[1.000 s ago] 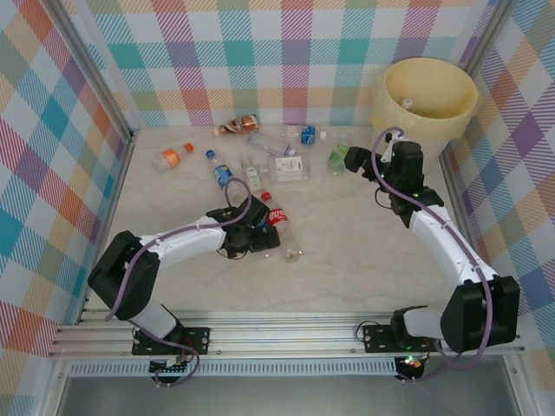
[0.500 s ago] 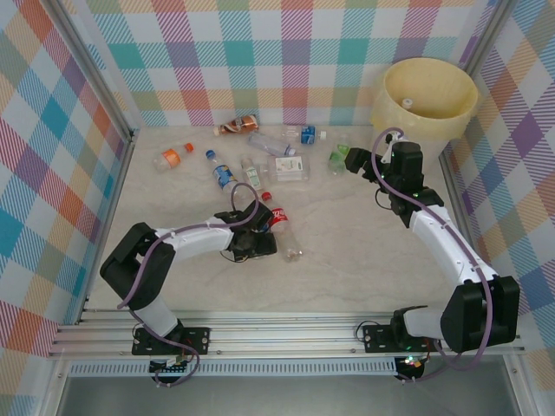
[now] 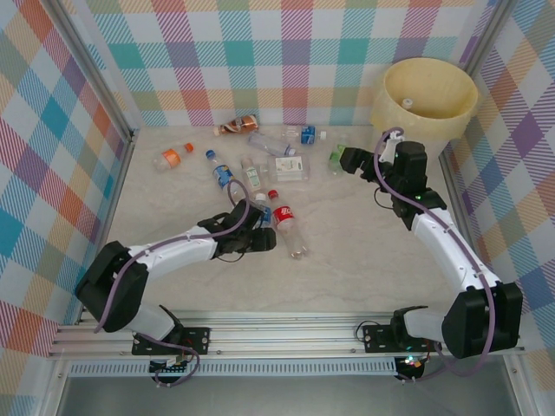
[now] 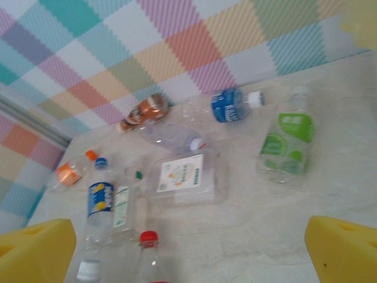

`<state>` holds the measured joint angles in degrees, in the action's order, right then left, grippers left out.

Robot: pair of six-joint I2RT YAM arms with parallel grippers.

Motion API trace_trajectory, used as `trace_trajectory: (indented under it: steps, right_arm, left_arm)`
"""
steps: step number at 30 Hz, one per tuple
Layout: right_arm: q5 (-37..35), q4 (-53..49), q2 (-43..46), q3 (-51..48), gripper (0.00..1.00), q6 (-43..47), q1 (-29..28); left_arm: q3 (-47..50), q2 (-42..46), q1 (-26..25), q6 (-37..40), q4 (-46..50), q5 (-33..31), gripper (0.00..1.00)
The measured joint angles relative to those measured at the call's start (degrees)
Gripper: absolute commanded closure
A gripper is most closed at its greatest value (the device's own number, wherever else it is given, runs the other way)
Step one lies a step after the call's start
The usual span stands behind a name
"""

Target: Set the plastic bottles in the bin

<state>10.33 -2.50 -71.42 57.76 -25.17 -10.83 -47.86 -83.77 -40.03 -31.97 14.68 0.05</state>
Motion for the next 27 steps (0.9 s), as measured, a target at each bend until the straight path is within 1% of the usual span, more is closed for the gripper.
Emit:
trace_trajectory:
  steps: [4, 9, 13, 17, 19, 22, 27]
  right_arm:
    - [6.01, 0.79, 0.00, -0.72, 0.00, -0.66, -0.76]
    - [13.29, 2.14, -0.31, -2.19, 0.00, -2.36, -3.43]
    - [20.00, 2.54, -1.40, -2.05, 0.00, -2.47, -5.55]
    - [25.31, 1.29, -3.87, -0.17, 0.00, -2.51, -7.61]
    - [26.88, 1.31, -4.81, 0.83, 0.00, -2.54, -8.61]
    - [26.27, 1.16, -5.70, 2.25, 0.00, -3.48, -9.60]
    - [25.49, 0.57, -7.74, 5.81, 0.00, -5.38, -9.94]
  left_arm:
    - [0.92, 0.63, 2.60, 2.93, -5.33, 3.45, 0.47]
    - [1.11, 0.63, 5.38, 4.50, -13.09, 10.80, 0.48]
    - [0.92, 0.35, 6.12, 4.55, -21.20, 18.64, 0.48]
    - [-1.53, -2.38, 6.12, 2.93, -29.57, 27.54, 0.48]
    - [-2.95, -4.07, 6.12, 1.40, -33.62, 31.28, 0.48]
    - [-4.09, -5.73, 6.12, -1.31, -39.47, 35.63, 0.48]
    - [-4.37, -6.60, 6.10, -4.76, -45.99, 39.63, 0.48]
